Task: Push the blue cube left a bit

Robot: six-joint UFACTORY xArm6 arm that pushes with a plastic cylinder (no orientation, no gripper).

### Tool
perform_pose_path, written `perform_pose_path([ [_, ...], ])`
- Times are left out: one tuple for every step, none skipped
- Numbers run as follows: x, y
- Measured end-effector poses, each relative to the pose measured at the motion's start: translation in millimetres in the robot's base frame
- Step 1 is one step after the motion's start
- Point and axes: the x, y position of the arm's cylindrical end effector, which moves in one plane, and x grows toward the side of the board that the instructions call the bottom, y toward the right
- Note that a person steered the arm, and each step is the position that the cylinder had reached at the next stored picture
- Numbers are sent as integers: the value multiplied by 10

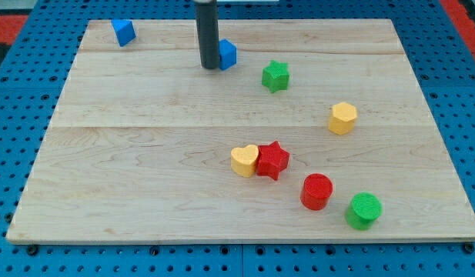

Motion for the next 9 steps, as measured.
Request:
perform_pose_path([
  [-366, 165],
  [-195, 248],
  [-145, 557],
  [-162, 982],
  [-446, 1174],
  [-736, 866],
  [-736, 791],
  [-741, 1168],
  [-741, 1168],
])
